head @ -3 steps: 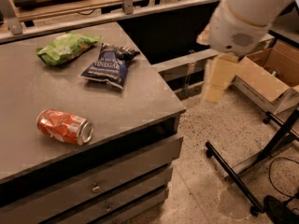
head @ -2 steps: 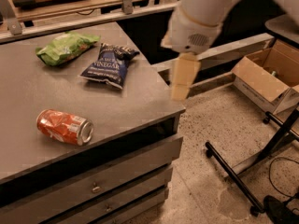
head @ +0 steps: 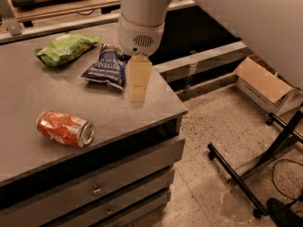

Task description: Place coke can upright

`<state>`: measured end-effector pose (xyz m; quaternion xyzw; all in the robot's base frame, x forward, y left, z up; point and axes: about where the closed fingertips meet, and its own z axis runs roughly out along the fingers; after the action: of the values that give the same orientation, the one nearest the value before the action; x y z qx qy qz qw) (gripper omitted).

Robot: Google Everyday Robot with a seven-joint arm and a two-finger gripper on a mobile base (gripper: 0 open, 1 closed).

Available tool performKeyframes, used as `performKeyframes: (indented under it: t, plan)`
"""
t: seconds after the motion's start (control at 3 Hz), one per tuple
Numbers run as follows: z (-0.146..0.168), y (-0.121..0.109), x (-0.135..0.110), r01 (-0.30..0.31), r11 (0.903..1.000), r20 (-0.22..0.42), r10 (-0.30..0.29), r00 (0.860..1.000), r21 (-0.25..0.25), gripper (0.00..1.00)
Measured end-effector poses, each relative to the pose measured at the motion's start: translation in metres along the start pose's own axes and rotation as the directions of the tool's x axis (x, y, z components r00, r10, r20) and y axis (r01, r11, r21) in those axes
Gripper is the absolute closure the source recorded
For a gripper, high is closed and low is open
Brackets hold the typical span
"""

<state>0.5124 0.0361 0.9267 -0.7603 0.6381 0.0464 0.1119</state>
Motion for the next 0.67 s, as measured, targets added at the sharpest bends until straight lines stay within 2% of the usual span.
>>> performKeyframes:
  t: [0.67]
  plan:
    - [0.0016, -0.0025, -0.0071, 0.001, 1.0000, 0.006, -0.001, 1.000, 0.007, 0.00]
